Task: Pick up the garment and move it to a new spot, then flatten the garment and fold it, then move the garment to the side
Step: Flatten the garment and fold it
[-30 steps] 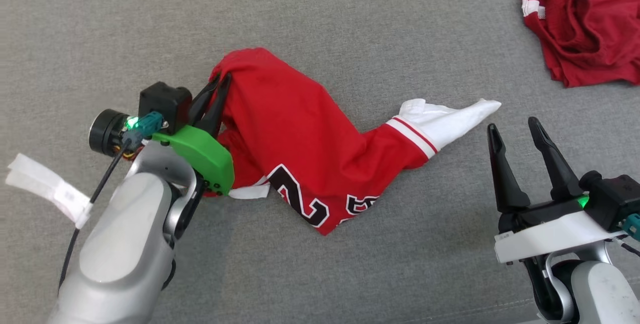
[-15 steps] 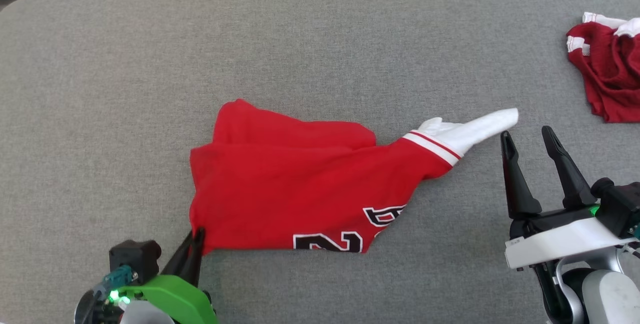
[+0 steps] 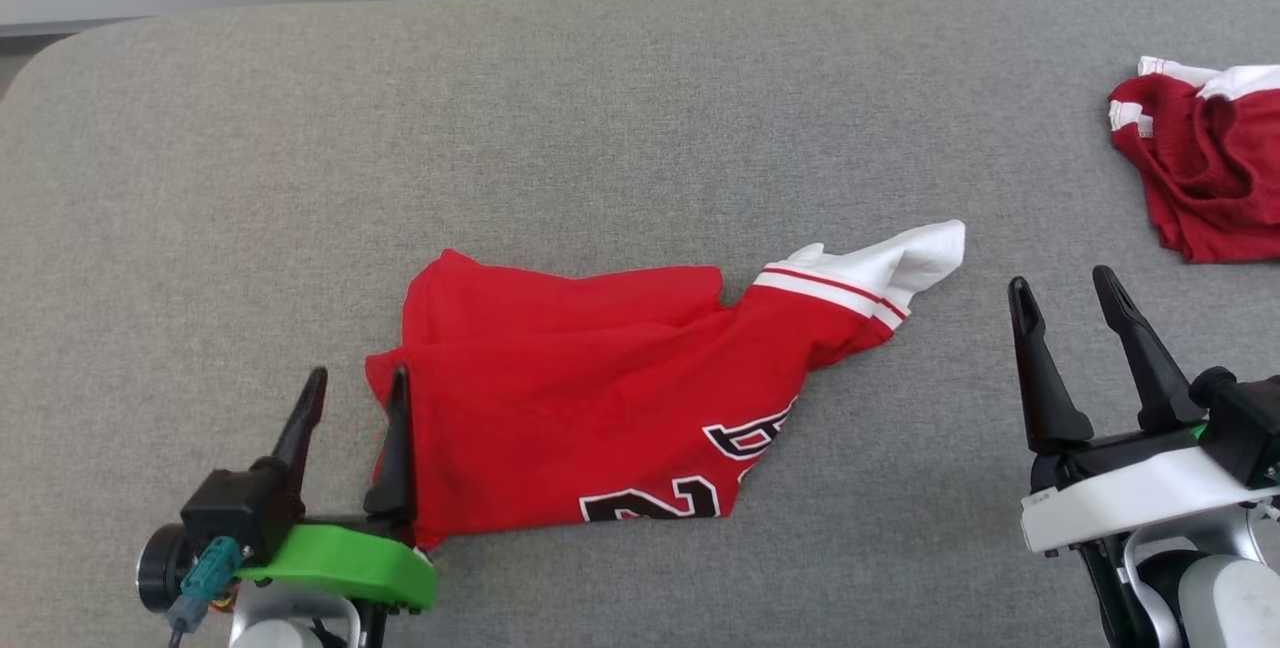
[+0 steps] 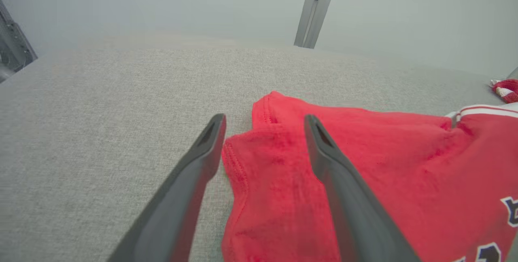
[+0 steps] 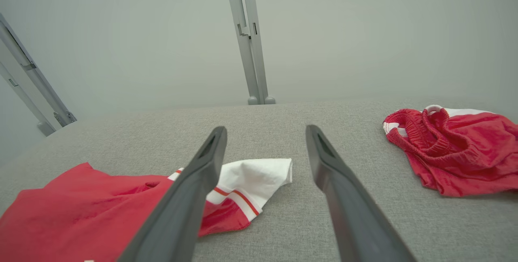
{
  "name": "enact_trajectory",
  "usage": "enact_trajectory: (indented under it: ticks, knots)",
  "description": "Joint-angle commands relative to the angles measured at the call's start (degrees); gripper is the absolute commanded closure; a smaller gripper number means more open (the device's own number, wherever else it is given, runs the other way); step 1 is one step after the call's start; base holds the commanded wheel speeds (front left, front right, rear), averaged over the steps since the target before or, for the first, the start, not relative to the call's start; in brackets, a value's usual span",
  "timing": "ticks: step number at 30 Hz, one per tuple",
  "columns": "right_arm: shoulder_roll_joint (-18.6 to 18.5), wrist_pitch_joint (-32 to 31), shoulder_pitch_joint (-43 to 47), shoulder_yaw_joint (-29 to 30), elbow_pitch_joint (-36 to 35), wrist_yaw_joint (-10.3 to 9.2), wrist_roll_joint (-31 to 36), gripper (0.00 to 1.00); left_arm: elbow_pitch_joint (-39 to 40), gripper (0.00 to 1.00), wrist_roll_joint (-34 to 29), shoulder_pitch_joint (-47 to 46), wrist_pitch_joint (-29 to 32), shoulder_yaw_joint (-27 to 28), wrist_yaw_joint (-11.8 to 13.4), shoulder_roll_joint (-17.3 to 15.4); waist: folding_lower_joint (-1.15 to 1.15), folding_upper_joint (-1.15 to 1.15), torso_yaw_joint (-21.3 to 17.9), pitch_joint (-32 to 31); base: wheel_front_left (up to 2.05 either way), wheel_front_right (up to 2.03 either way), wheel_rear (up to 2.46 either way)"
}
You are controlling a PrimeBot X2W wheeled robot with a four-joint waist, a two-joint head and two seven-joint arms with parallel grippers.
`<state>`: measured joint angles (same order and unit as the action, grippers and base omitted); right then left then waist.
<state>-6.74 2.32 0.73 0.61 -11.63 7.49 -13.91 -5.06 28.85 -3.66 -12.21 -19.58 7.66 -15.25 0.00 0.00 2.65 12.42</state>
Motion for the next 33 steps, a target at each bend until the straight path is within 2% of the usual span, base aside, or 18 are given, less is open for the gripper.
enact_trajectory:
  ticks: [1,7,21,27,33]
  knots:
    - [-0.37,-0.23,0.42,-0.21,-0.46,0.0,0.24,0.0,0.84,0.0,-1.72,-1.87,-1.22,0.55,0.63,-0.34,0.0,0.0,-0.47,-0.62,0.0,0.0,0.0]
    - [-1.0,-1.22,1.1,-0.96,-1.04,0.0,0.47,0.0,3.38,0.0,-6.98,-4.53,-2.6,1.2,2.04,-1.39,0.0,0.0,-1.38,-1.63,0.0,0.0,0.0]
    - [-0.73,-1.41,2.19,-0.49,-1.37,0.0,0.09,0.0,4.13,0.0,-7.5,-2.62,-2.96,2.53,2.33,-2.91,0.0,0.0,-2.46,-2.23,0.0,0.0,0.0]
    - [-1.38,-1.88,1.27,-0.05,-0.58,0.0,-0.44,0.0,5.17,0.0,-8.31,-4.47,-2.94,2.3,2.32,-2.87,0.0,0.0,-1.75,-0.28,0.0,0.0,0.0]
    - [-3.13,-2.5,-1.26,-0.45,1.56,0.0,-1.56,0.0,6.87,0.0,-9.24,-7.35,-2.95,2.04,2.11,-2.19,0.0,0.0,-0.38,4.46,0.0,0.0,0.0]
